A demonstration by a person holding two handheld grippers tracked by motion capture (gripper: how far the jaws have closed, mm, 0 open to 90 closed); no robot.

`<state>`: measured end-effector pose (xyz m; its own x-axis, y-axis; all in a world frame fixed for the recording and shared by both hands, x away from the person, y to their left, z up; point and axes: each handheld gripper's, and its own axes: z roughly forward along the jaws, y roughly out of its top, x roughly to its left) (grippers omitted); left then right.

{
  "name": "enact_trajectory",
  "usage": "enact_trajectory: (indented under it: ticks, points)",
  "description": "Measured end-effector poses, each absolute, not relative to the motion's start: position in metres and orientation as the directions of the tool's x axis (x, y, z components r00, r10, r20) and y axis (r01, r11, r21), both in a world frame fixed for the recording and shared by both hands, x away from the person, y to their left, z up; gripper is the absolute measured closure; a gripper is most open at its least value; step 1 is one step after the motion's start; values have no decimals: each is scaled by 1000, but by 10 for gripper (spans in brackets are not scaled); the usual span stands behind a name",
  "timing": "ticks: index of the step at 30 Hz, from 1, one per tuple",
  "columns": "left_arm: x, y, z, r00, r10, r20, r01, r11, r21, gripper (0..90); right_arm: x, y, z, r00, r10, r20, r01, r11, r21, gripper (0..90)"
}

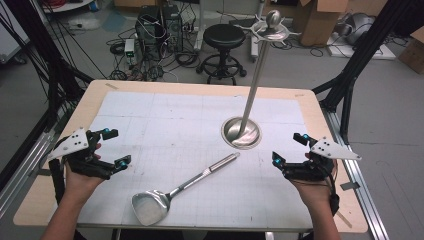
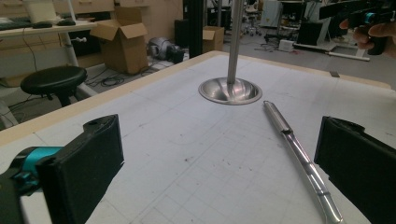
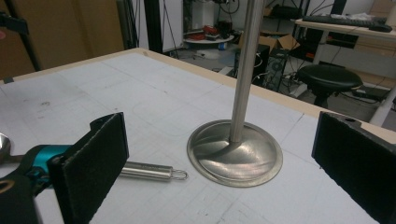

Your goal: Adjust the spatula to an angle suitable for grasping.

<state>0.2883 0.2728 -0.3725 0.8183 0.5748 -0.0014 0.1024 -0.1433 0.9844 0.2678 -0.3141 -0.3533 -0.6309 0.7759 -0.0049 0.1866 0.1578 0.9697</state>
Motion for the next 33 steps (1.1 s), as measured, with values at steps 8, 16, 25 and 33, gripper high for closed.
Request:
enact_trajectory:
  ticks: [8,16,25,33]
  points:
    - [294,253,-360,841,541,1,99,-157,983,17,268,-318,-353,-623,782,4,191,147,970,25]
    - [298,219,-347,876,481,34,95,-241,966,17,269,-319,-353,-620,785,7,192,144,971,25]
    - [301,184,-338,903,428,44,93,-294,951,17,270,-319,-354,-621,784,1,194,151,969,25]
    - [304,158,-340,924,376,71,83,-377,923,17,271,-320,-355,-617,787,4,196,148,969,25]
